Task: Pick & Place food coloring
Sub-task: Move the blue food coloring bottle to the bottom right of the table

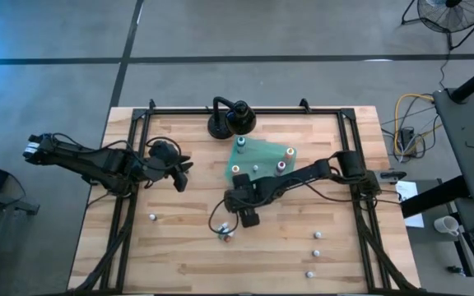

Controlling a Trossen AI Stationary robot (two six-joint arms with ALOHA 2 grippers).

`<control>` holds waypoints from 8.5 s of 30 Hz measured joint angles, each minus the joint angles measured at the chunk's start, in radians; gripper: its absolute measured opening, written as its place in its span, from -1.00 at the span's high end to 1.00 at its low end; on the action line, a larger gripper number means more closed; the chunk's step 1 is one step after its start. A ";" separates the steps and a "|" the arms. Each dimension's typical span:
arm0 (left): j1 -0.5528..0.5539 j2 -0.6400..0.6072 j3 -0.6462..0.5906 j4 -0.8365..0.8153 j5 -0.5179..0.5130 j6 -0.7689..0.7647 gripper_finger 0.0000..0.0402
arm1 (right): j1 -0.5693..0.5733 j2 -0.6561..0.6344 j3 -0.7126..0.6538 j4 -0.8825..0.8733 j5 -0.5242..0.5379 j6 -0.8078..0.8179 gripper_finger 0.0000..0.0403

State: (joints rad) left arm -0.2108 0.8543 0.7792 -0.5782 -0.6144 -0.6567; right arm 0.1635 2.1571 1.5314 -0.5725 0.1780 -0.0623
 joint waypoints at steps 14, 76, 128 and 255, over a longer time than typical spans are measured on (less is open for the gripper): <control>0.000 0.000 0.000 -0.003 0.002 -0.002 0.55 | 0.017 -0.073 0.000 -0.035 0.144 0.195 -0.09; 0.000 0.000 0.000 -0.018 0.000 0.008 0.55 | 0.001 -0.001 0.050 -0.052 -0.008 0.437 -0.09; 0.000 0.000 0.000 -0.029 -0.012 0.009 0.55 | -0.013 0.020 0.260 -0.422 0.097 0.365 -0.09; 0.000 -0.002 -0.065 -0.051 0.076 -0.062 0.55 | 0.188 0.066 -0.028 -0.296 -0.948 1.431 0.29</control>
State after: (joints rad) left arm -0.2108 0.8520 0.7139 -0.6292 -0.5388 -0.7189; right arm 0.3514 2.2235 1.5038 -0.8680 -0.7704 1.3691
